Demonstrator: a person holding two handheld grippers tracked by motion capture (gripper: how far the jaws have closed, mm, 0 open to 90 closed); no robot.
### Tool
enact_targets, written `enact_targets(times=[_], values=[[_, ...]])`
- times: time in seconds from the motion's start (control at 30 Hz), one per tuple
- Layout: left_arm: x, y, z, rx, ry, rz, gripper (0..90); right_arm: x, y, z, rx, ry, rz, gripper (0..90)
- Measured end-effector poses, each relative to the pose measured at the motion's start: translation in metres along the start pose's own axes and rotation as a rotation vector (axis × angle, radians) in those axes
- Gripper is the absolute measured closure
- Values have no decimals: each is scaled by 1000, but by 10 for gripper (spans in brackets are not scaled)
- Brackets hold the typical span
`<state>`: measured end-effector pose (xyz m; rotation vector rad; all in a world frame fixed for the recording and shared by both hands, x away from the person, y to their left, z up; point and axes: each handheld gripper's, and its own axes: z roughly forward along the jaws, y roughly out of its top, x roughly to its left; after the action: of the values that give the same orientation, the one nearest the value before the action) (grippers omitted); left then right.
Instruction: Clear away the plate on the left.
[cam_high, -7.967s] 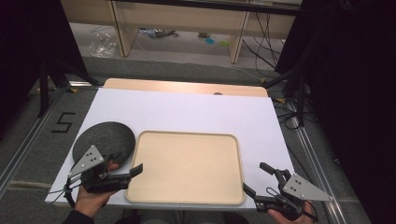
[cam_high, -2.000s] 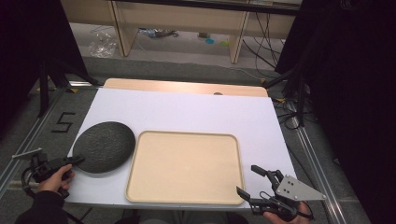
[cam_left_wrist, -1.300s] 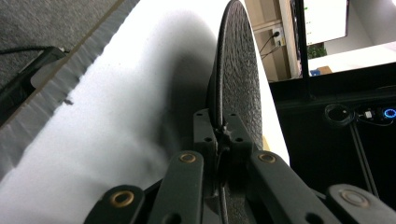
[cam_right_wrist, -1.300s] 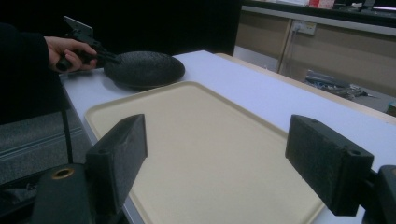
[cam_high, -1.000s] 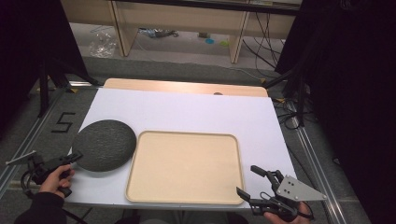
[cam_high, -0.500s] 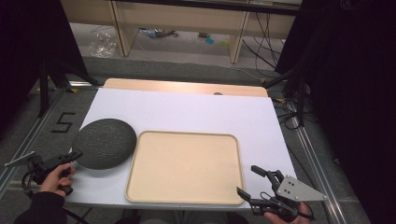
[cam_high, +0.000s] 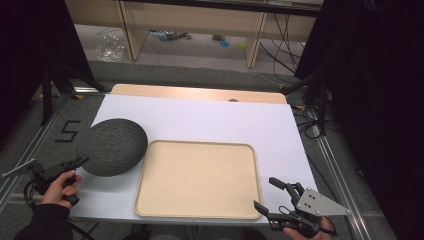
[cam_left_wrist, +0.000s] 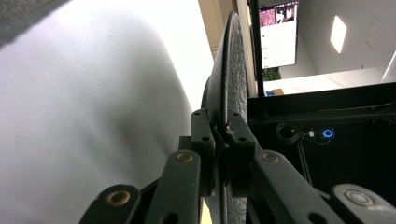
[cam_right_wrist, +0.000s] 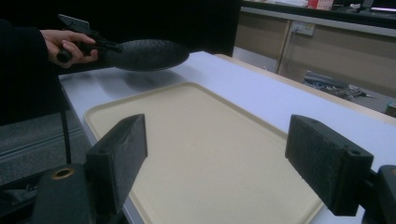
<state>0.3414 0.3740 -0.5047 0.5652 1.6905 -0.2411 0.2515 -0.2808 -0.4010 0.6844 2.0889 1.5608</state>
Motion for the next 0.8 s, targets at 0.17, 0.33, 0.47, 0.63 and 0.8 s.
enact_targets(times=[0.17, 0.33, 0.47, 0.63, 0.8], values=[[-5, -4, 5, 20, -13, 10, 842, 0, 0, 0, -2, -7, 0, 219], [-7, -9, 11, 45, -18, 18, 841, 0, 0, 0, -8, -2, -2, 219], [-11, -15, 16, 66, -36, 11, 830, 0, 0, 0, 1, -6, 18, 218], [-16, -25, 24, 110, -35, 25, 828, -1, 0, 0, -10, -10, 5, 217], [-23, -34, 32, 146, -43, 46, 834, -1, 0, -1, -15, -14, 4, 215]])
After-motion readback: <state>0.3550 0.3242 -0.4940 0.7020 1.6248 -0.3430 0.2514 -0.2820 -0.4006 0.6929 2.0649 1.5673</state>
